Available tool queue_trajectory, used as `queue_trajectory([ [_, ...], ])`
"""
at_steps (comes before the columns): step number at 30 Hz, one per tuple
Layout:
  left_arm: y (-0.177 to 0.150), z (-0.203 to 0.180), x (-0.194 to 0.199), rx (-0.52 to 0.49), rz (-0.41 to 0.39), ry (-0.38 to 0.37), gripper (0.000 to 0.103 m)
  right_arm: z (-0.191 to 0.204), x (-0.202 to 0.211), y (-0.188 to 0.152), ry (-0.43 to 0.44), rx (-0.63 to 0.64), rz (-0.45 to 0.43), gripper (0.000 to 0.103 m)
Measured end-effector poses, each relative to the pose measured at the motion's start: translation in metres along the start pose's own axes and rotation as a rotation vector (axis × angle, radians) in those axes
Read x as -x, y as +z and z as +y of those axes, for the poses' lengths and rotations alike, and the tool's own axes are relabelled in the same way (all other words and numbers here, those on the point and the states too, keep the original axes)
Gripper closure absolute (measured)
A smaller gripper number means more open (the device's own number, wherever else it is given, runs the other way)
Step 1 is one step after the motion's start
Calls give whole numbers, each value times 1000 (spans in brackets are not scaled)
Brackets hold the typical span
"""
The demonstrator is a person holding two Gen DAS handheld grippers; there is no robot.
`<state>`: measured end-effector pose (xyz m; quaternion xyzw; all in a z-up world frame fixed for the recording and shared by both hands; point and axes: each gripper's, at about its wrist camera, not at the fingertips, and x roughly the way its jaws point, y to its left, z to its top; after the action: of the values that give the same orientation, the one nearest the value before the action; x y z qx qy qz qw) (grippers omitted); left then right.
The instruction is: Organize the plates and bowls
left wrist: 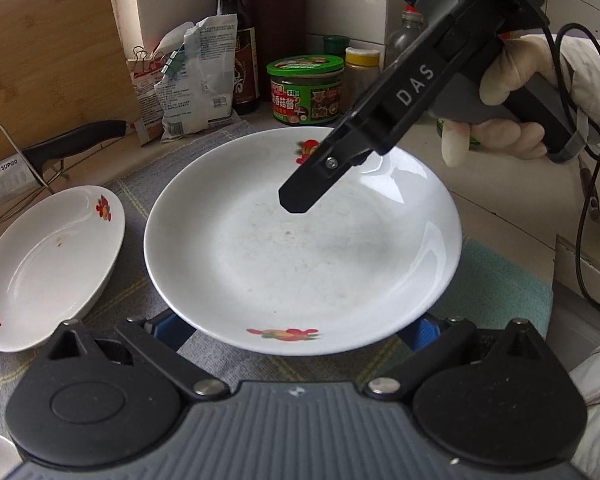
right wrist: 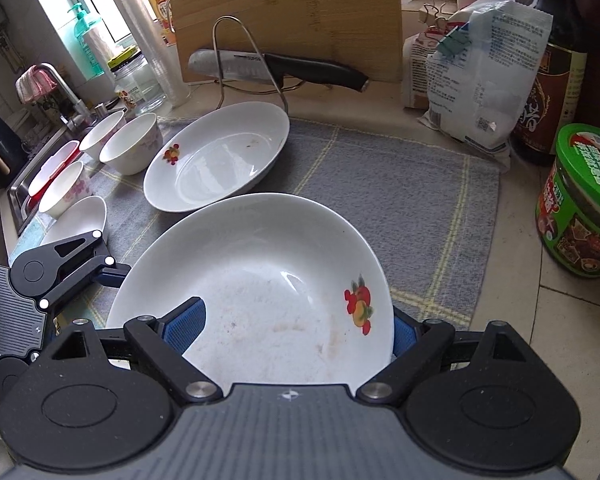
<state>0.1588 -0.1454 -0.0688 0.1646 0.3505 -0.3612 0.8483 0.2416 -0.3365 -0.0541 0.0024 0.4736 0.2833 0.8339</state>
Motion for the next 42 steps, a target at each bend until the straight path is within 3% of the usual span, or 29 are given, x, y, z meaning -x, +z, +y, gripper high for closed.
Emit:
queue_trajectory([
  [27, 25, 23, -56, -5, 21, 32, 2, -49, -27, 13, -85, -29, -26, 9],
  [32, 22, 22, -55, -11, 36, 31, 1, -48, -30, 10, -117, -26, -20, 7],
  [34, 20, 22, -52, -9, 39, 45, 1, -45, -29, 10, -126, -21, -30, 1],
  [42, 9, 25, -17, 81, 4, 80, 1, -25, -10, 7, -226, 31, -81, 0],
])
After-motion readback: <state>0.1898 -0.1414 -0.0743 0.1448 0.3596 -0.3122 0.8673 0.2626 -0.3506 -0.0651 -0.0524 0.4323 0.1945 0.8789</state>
